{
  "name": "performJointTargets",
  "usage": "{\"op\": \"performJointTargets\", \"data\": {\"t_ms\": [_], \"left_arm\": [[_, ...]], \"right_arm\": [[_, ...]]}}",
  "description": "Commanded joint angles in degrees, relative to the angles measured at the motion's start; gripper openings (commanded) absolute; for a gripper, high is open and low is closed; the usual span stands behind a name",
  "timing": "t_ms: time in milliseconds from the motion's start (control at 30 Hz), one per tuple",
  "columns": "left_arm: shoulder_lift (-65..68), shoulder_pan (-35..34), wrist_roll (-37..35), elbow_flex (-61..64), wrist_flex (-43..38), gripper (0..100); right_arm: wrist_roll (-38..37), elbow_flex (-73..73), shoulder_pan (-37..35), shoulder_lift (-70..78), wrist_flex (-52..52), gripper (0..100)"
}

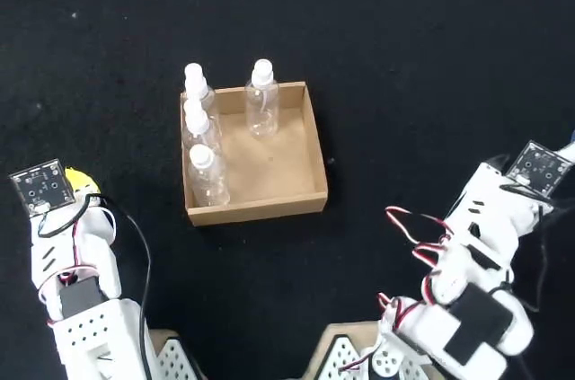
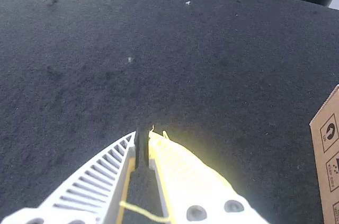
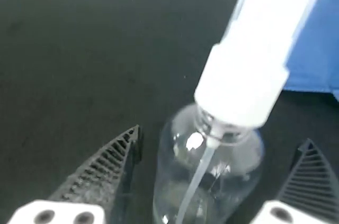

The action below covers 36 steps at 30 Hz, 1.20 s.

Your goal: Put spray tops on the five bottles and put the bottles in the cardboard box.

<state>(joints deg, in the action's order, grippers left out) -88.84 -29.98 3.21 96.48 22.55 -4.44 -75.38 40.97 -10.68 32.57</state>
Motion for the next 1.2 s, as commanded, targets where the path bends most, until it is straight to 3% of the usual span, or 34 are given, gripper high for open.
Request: {"op": "performJointTargets", "data": {"t_ms": [0,833,1033,1167], "left_arm": [[-0.5,0.7,-0.4,1.3,0.3,3],[-0.5,0.7,-0.4,1.3,0.1,3],[-0.5,0.7,-0.4,1.3,0.2,3],[-0.5,0.7,-0.4,1.3,0.2,3]], "right_arm": [[-0.2,4.7,1.5,1.6,-0.2,39.9],[-0.3,5.7,1.0,-0.5,-0.2,39.1],[-0.4,5.7,1.1,-0.7,-0.2,12.9],[-0.4,5.5,1.7,-0.7,-0.2,7.4]]}}
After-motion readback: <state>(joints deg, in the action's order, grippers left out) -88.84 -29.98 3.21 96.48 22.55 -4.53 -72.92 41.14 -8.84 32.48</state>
